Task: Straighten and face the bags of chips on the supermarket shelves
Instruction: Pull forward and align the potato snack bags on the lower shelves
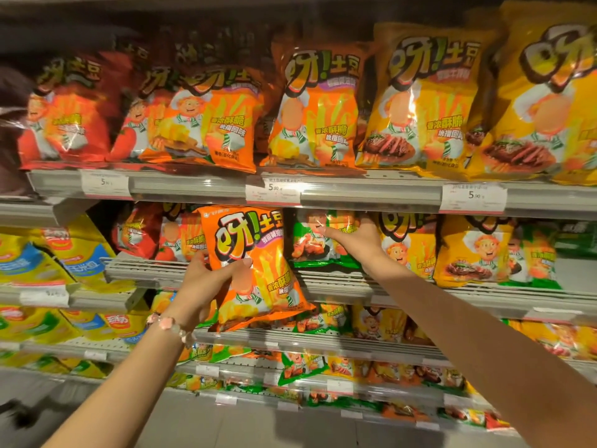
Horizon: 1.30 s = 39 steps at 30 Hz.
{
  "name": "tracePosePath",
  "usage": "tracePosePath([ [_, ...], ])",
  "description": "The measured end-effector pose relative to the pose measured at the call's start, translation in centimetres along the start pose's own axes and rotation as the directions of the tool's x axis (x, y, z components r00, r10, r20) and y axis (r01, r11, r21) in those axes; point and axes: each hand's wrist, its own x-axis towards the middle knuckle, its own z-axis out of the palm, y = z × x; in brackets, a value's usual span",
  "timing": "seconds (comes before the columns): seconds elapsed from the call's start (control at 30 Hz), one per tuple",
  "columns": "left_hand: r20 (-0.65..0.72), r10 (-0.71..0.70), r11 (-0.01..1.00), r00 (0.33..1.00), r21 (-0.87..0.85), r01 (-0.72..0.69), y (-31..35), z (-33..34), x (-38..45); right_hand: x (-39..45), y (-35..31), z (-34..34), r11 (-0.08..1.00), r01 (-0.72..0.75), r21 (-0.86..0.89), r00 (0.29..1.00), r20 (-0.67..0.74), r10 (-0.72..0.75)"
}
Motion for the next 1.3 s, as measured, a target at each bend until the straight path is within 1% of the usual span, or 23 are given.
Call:
tracePosePath([
  [0.1,-0.012,0.003,1.0,1.0,0.02,-0.003,0.3,0.0,-0.5,-1.6,0.2,-0.7,0.997,0.06,-0.057,0.998,0.011,-0.06],
  [0.23,0.016,0.015,0.999,1.0,0.037,-0.016,0.3,0.2,-1.1,-4.5,1.2,-2.3,0.991,0.097,-0.095,0.995,0.005,-0.097],
  [0.37,0.056,0.078,0.992,0.995,0.095,-0.083,0.7,1.1,-1.4,-7.3,2.3,-4.4,0.984,0.119,-0.134,0.989,-0.073,-0.129],
  [0.43,0.069,0.084,0.992,0.994,0.084,-0.09,1.0,1.8,-1.0,-8.4,3.0,-5.5,0.98,0.145,-0.136,0.978,-0.132,-0.163],
  [0.5,0.055,0.08,0.995,0.995,0.052,-0.082,1.4,3.0,-0.4,-9.1,3.5,-6.7,0.981,0.132,-0.139,0.975,-0.161,-0.155],
  [0.6,0.088,0.089,0.996,0.992,-0.001,-0.089,1.9,5.3,0.6,-9.8,4.1,-8.5,0.986,0.082,-0.148,0.976,-0.187,-0.109],
  [0.67,0.095,0.115,0.992,0.989,0.039,-0.119,2.1,6.8,1.3,-10.2,4.4,-9.6,0.99,0.059,-0.13,0.98,-0.18,-0.082],
  [0.83,0.089,0.169,0.978,0.982,0.107,-0.178,2.3,9.5,2.8,-10.7,5.3,-11.1,0.985,0.049,-0.163,0.953,-0.289,-0.095],
  [0.93,0.055,0.168,0.984,0.984,0.049,-0.171,2.6,11.0,3.7,-10.9,5.8,-11.4,0.982,0.078,-0.172,0.957,-0.265,-0.122],
  [1.07,0.073,0.147,0.984,0.987,0.094,-0.153,2.6,13.2,4.7,-10.9,6.3,-11.0,0.98,0.085,-0.179,0.961,-0.244,-0.128],
  [1.2,0.056,0.217,0.964,0.974,0.144,-0.223,1.6,14.3,4.9,-10.6,6.2,-10.5,0.98,0.084,-0.181,0.973,-0.196,-0.119],
  [1.27,0.083,0.226,0.953,0.971,0.19,-0.238,1.0,14.3,4.9,-10.5,6.2,-10.1,0.983,0.082,-0.167,0.972,-0.202,-0.116],
  [1.3,0.119,0.218,0.947,0.969,0.214,-0.239,0.9,14.3,4.9,-10.5,6.2,-9.9,0.984,0.078,-0.16,0.972,-0.209,-0.111],
])
